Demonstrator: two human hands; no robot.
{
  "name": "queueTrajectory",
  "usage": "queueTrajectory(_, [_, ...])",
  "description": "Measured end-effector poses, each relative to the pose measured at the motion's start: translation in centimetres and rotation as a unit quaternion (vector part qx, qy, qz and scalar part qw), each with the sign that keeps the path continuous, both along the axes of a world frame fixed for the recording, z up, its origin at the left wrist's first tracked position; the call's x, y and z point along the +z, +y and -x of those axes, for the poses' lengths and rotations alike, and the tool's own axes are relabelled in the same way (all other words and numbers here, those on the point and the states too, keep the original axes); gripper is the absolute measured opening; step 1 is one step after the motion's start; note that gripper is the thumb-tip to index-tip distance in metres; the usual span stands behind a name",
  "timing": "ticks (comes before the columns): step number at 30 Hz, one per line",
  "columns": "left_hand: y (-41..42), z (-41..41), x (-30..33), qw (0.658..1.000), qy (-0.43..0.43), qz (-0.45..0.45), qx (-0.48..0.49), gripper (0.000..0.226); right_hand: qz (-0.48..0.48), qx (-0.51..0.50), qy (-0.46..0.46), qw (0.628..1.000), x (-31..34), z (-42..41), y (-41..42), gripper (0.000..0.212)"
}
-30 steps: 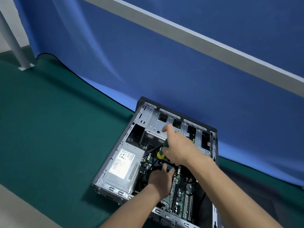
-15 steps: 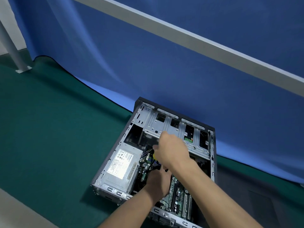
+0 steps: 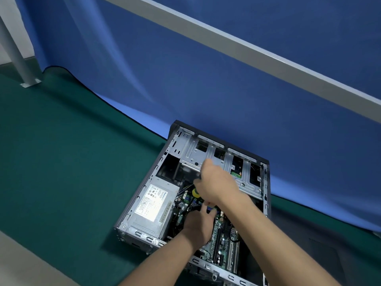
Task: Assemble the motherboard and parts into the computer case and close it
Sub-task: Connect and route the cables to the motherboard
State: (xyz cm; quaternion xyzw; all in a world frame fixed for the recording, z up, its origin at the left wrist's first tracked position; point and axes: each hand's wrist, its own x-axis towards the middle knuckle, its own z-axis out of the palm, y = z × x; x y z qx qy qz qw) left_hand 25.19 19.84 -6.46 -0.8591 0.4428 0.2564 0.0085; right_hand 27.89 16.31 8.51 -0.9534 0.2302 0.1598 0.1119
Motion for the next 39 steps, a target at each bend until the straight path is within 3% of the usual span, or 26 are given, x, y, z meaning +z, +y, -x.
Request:
queueTrajectory(3, [0.0, -0.1, -0.2, 0.998, 0.026, 0.017, 0.047, 0.030, 0.064, -0.004, -0.025, 0.998, 0.0, 0.3, -0.6, 0.039])
queueTrajectory(6, [-0.1, -0.2, -0.4, 0.996, 0.039, 0.051, 0.069, 0.048, 0.000, -0.024, 0.004, 1.000, 0.3, 0.6, -1.4, 0.037])
queueTrajectory(8, [-0.2, -0.3, -0.2, 0.996, 0.034, 0.049, 0.062, 0.045, 0.007, -0.010, 0.000, 1.000, 0.2, 0.9, -1.2, 0.031])
queueTrajectory(11, [-0.1, -0.1, -0.2, 0.999, 0.023, 0.022, 0.037, 0.031, 0.095, 0.014, -0.035, 0.995, -0.2, 1.1, -0.9, 0.039])
queueTrajectory(15, [-0.1, 0.0, -0.1, 1.000, 0.004, 0.011, 0.025, 0.026, -0.004, 0.004, -0.026, 1.000, -0.3, 0.7, -0.7, 0.027])
queueTrajectory(18, [-0.2, -0.1, -0.1, 0.998, 0.028, 0.020, 0.048, 0.037, 0.077, -0.002, -0.041, 0.996, -0.3, 0.7, -1.2, 0.033])
queueTrajectory(22, [-0.2, -0.3, -0.1, 0.998, 0.026, 0.029, 0.040, 0.053, 0.006, 0.000, -0.012, 1.000, -0.1, 1.1, -1.7, 0.030])
queueTrajectory(26, [-0.3, -0.2, -0.4, 0.999, 0.017, 0.016, 0.034, 0.041, 0.117, 0.015, -0.035, 0.992, -0.3, 1.4, -1.2, 0.040])
queueTrajectory(30, [0.0, -0.2, -0.1, 0.998, 0.021, 0.037, 0.041, 0.040, 0.031, 0.000, 0.007, 0.999, 0.2, 1.4, -1.4, 0.032])
queueTrajectory(35, [0.0, -0.1, -0.2, 0.998, 0.018, 0.037, 0.053, 0.039, 0.104, -0.005, 0.020, 0.994, 0.4, 1.5, -1.2, 0.039])
queueTrajectory(39, [0.1, 0.0, 0.1, 0.998, 0.011, 0.036, 0.042, 0.036, -0.027, -0.024, 0.058, 0.998, 0.5, 1.5, -1.5, 0.039])
